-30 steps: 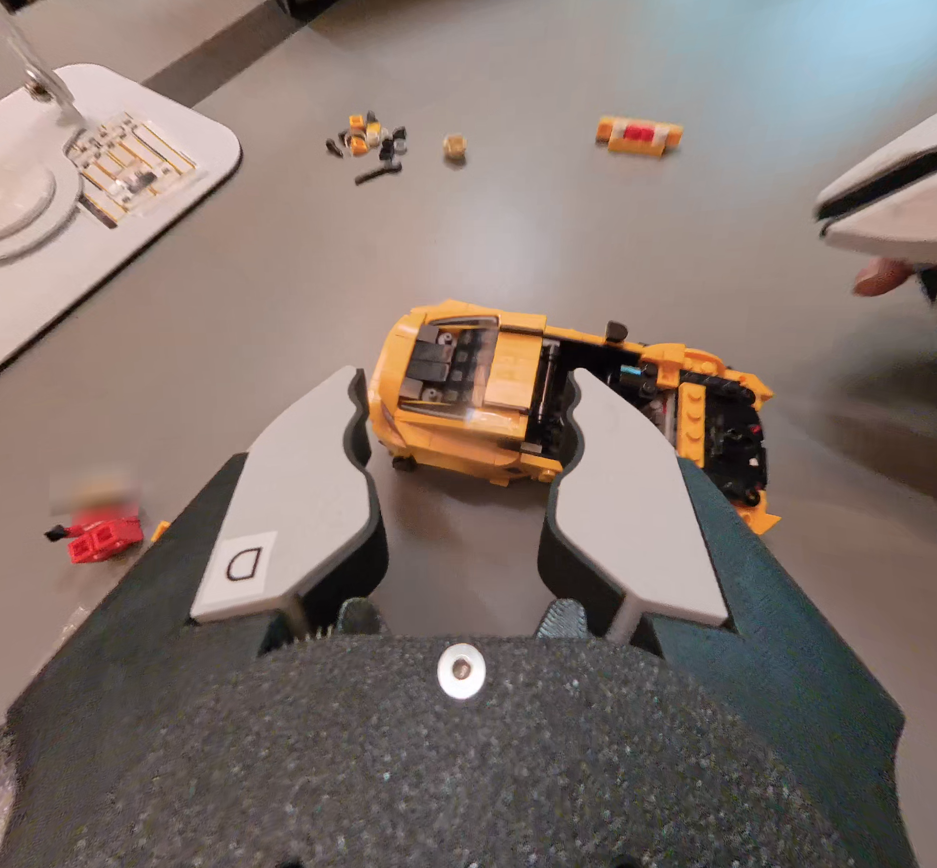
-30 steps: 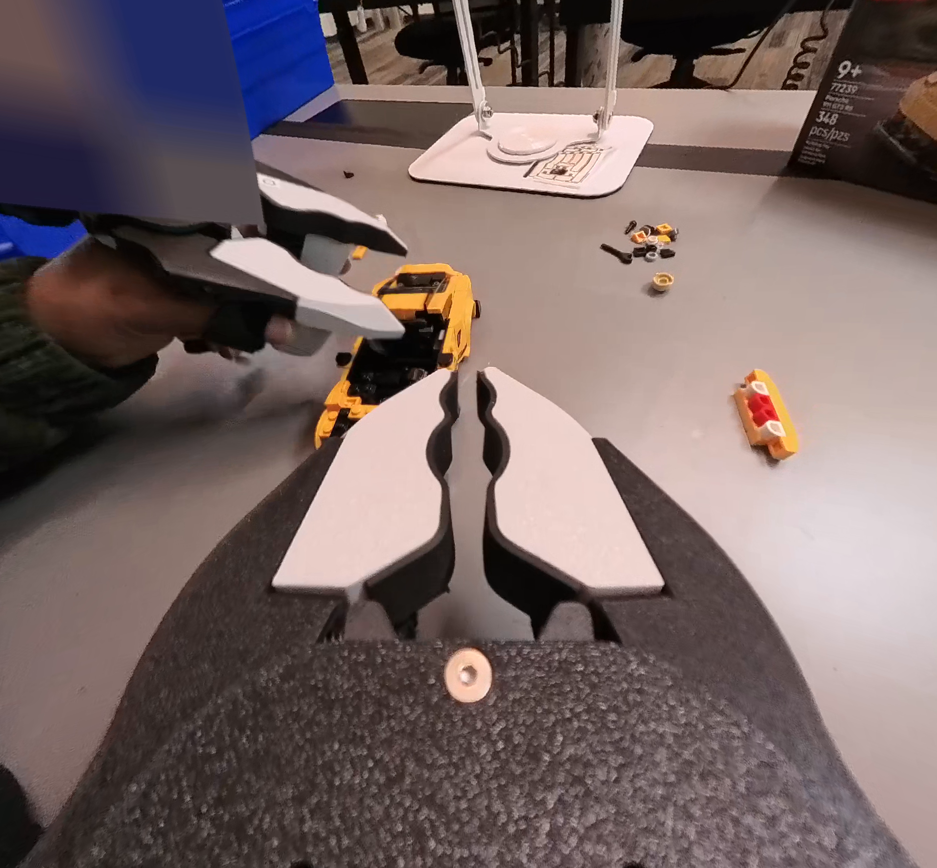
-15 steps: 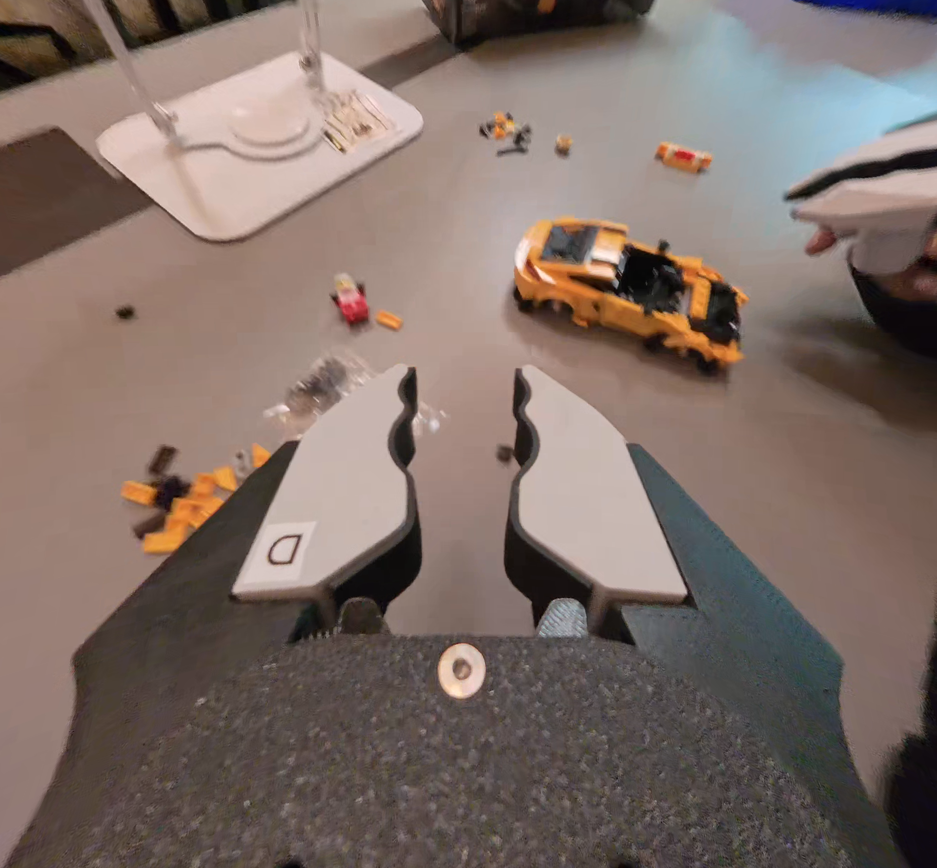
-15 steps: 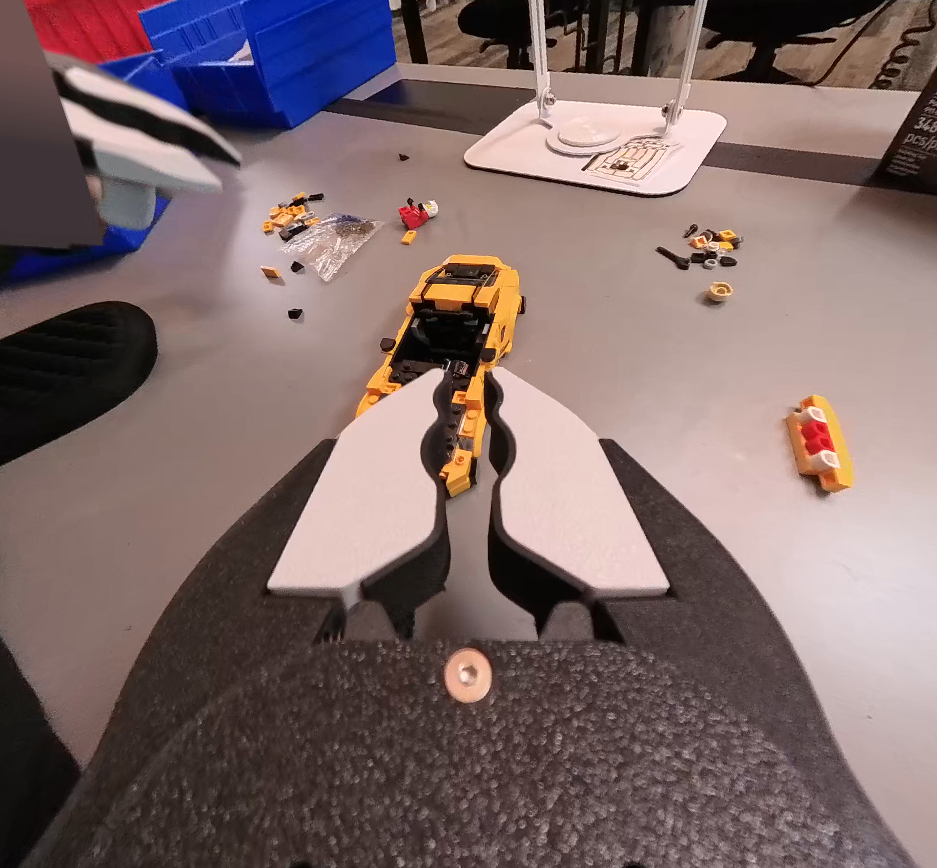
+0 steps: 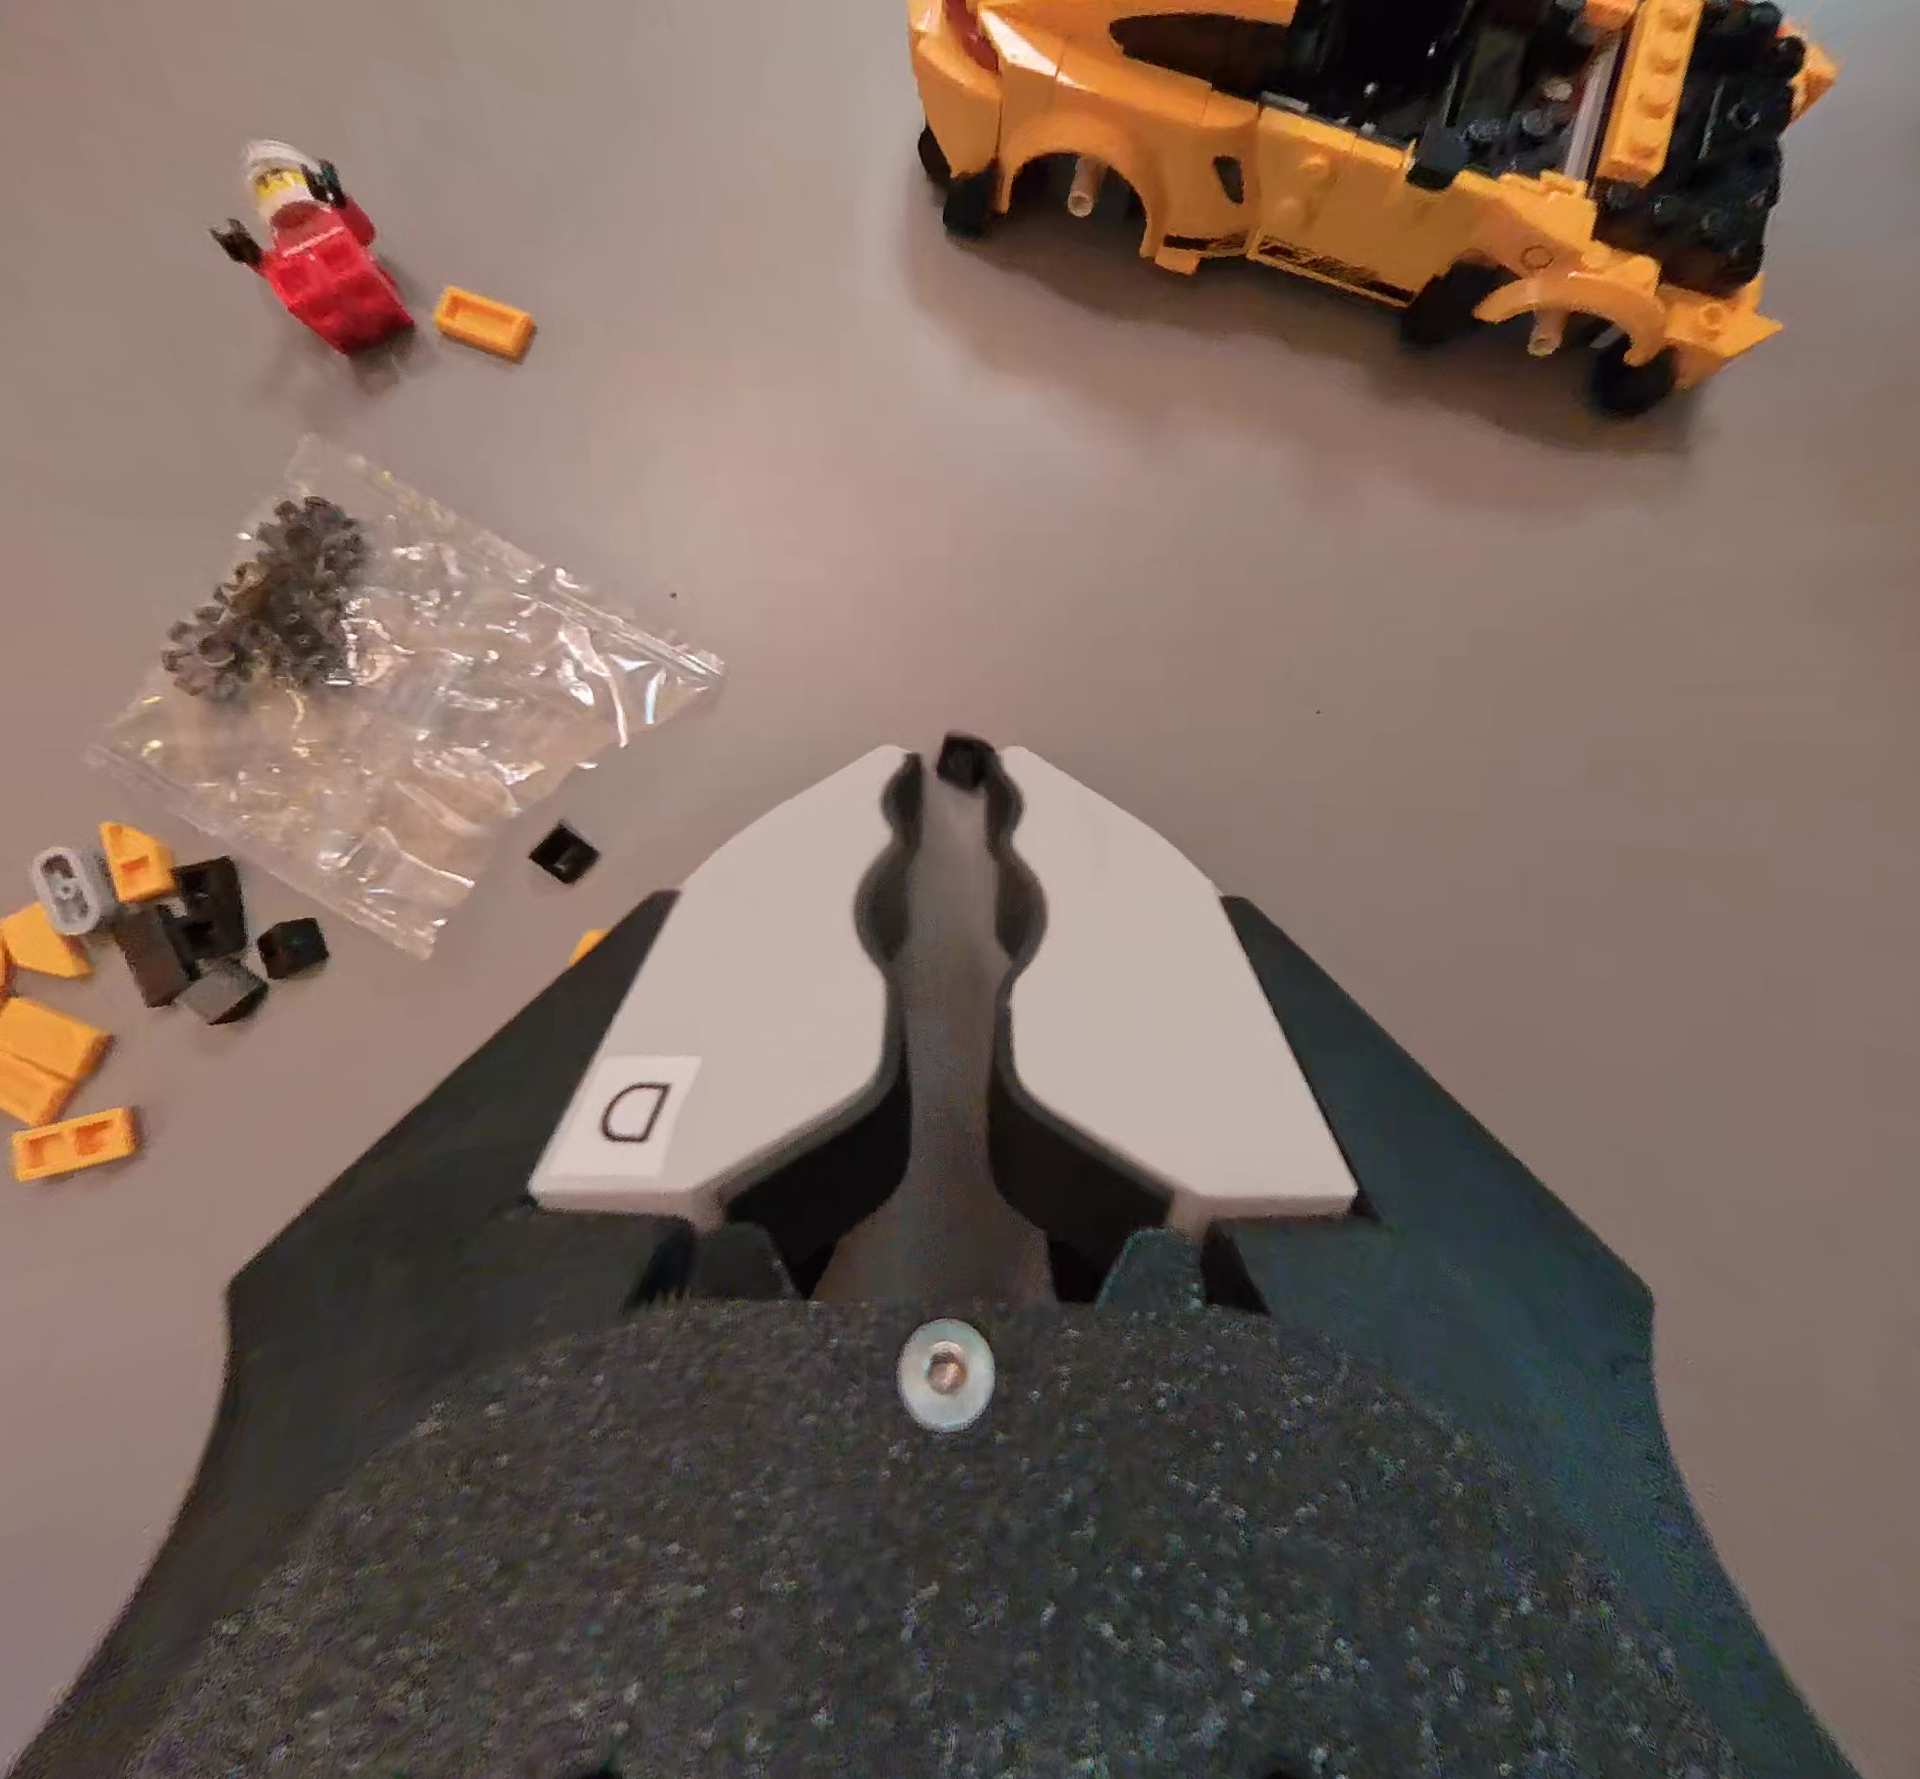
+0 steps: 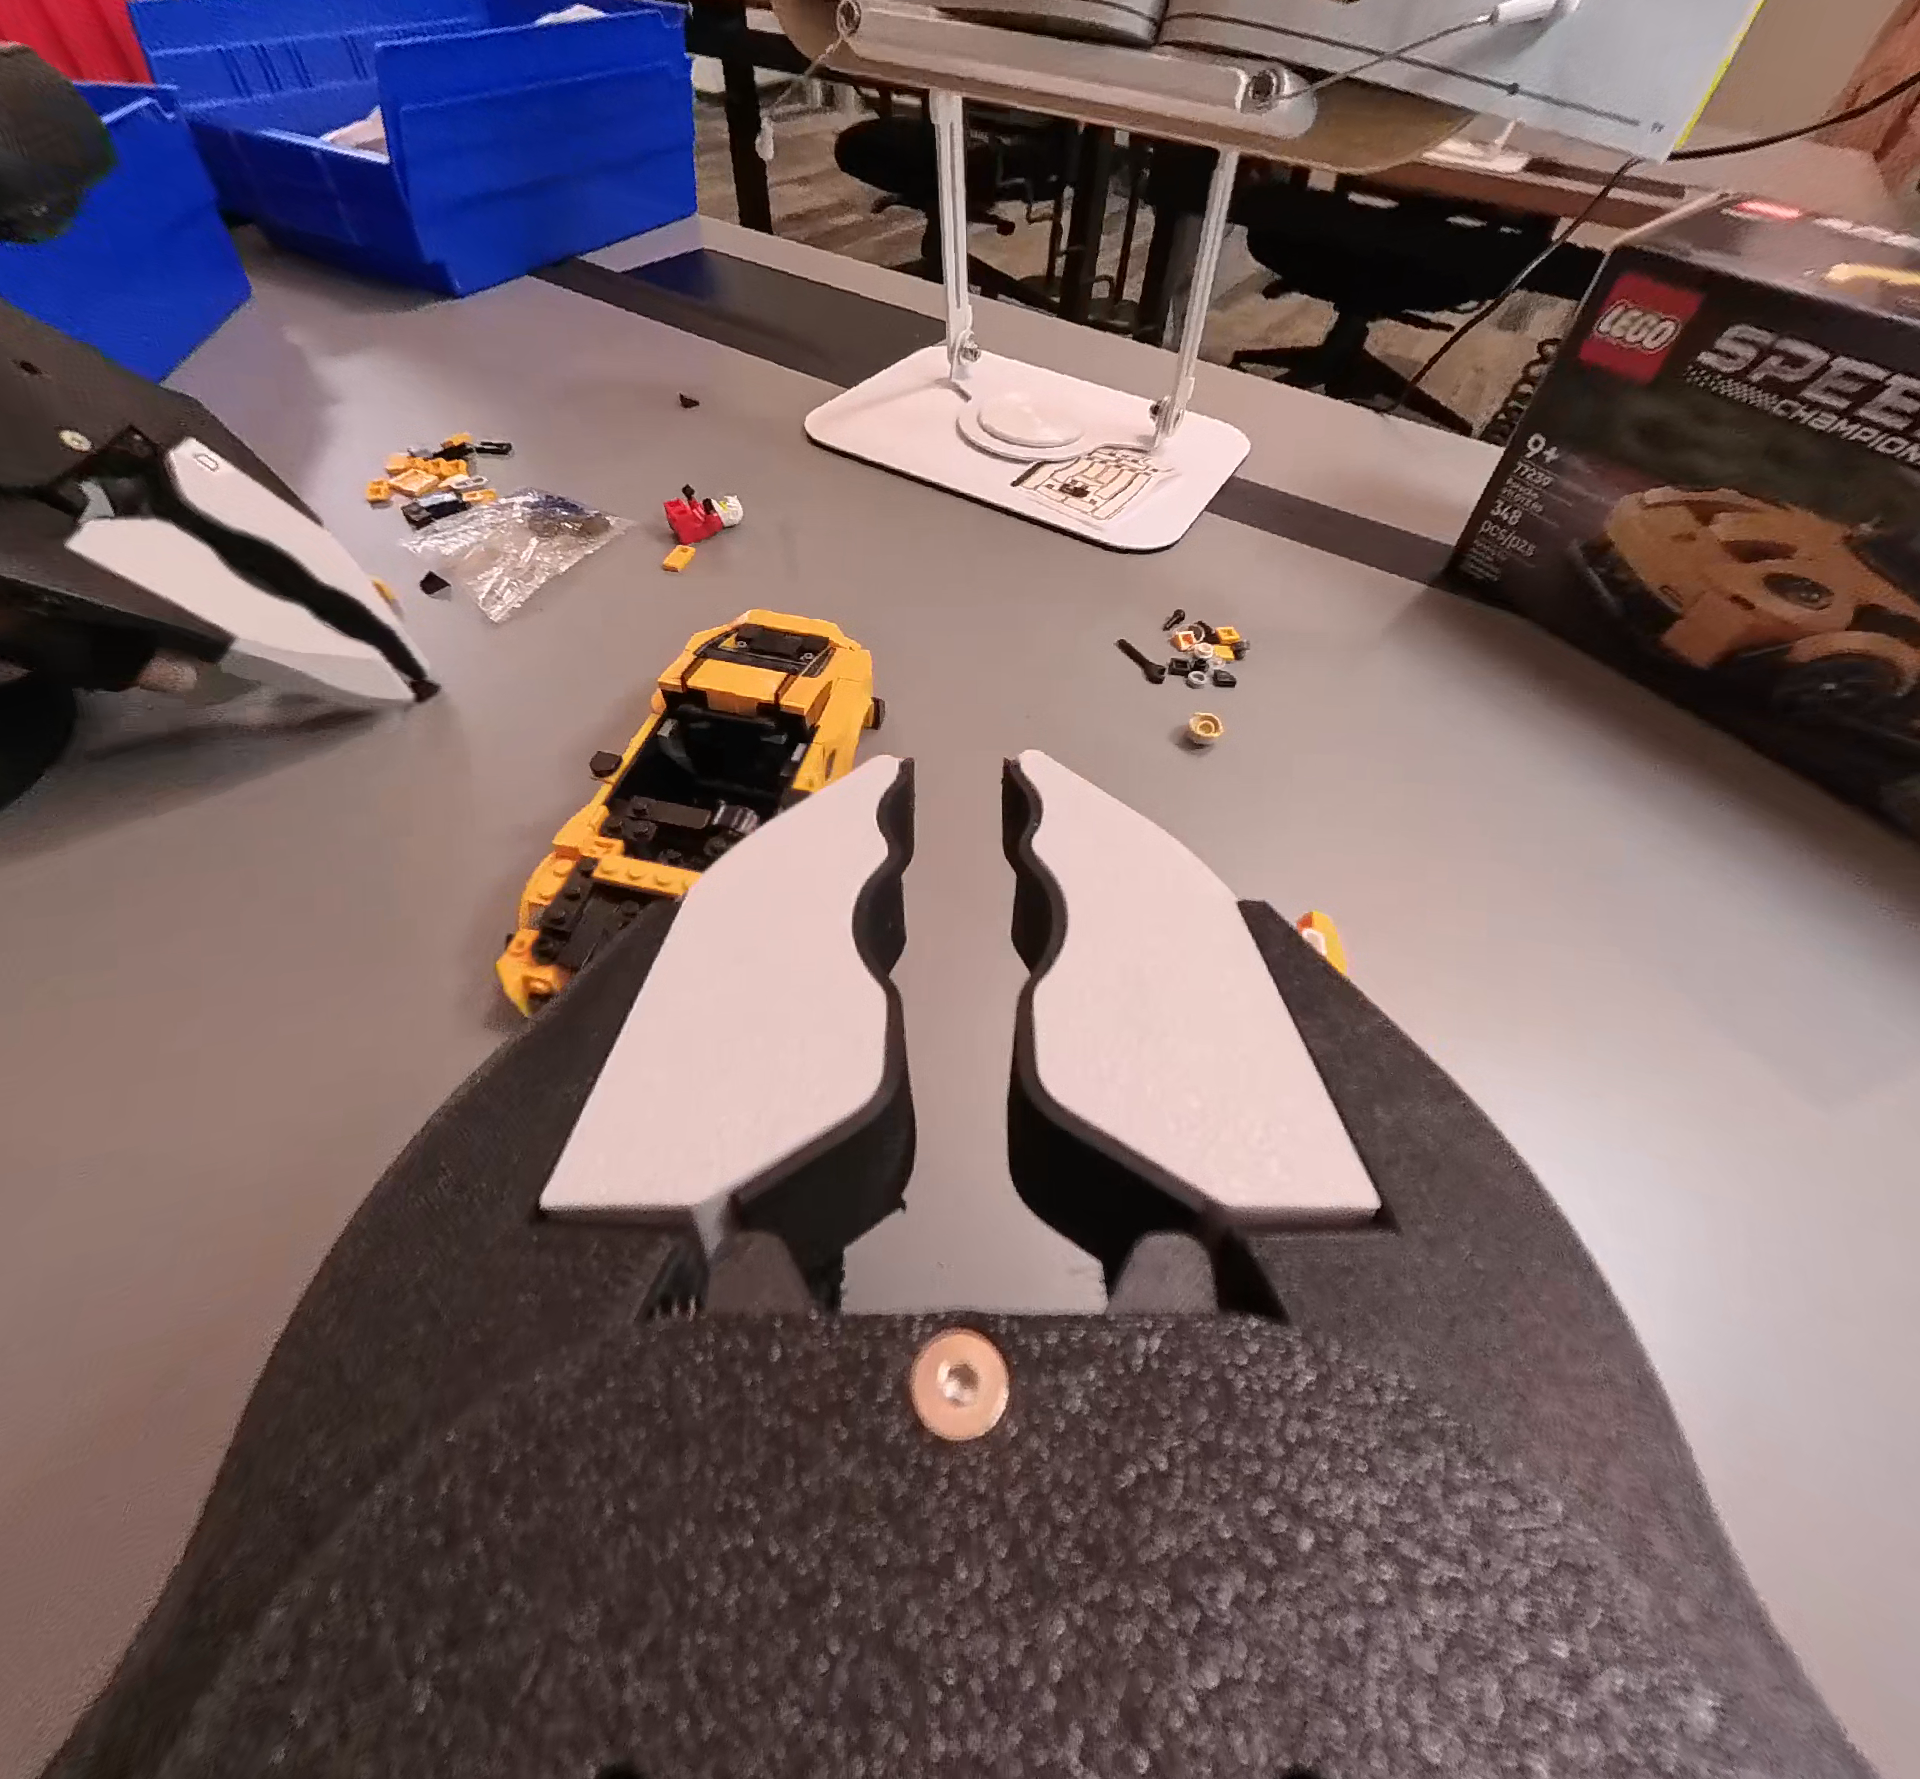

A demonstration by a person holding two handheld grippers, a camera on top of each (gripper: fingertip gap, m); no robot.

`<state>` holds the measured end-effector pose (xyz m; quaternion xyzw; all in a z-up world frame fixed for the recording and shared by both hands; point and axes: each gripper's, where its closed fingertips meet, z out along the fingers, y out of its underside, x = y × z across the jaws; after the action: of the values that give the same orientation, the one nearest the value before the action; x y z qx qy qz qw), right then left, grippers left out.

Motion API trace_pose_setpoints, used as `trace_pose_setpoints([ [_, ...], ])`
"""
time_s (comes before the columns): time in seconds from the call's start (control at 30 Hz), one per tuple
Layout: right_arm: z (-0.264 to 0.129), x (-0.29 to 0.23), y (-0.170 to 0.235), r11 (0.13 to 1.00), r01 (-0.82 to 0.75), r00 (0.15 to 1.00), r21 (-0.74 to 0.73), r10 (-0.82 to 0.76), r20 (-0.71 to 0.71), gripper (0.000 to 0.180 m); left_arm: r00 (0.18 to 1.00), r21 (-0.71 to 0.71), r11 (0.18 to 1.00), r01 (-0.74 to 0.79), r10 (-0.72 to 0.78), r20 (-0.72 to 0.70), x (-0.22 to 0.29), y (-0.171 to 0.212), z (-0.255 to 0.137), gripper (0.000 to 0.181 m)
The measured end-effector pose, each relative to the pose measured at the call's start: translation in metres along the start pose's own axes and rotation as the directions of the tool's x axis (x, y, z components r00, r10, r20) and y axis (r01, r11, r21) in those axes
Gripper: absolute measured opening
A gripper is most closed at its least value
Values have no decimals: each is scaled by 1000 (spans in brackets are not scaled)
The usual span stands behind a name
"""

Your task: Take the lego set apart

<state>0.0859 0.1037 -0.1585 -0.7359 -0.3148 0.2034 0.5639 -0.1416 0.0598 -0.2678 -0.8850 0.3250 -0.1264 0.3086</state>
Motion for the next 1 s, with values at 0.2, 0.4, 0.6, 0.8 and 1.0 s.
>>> trace_pose_setpoints([
  [0.2,3,-1,11,1000,-23,999,-5,23,28,15,993,-13,1000,-16,18,114,-28,1,-7,0],
  [0.4,5,-6,12,1000,-28,998,2,28,62,15,996,62,996,67,-64,-55,-3,-14,-2,21],
  [0.6,5,-8,14,1000,-30,997,5,30,68,15,994,-16,1000,-25,27,103,-21,-5,4,5],
  [0.8,2,13,16,1000,-27,1000,-11,27,-9,15,955,34,995,98,-104,278,-80,0,-20,33],
  [1.0,-13,61,30,993,0,989,-117,-17,-145,15,961,191,981,31,-82,265,-68,-35,-33,42],
])
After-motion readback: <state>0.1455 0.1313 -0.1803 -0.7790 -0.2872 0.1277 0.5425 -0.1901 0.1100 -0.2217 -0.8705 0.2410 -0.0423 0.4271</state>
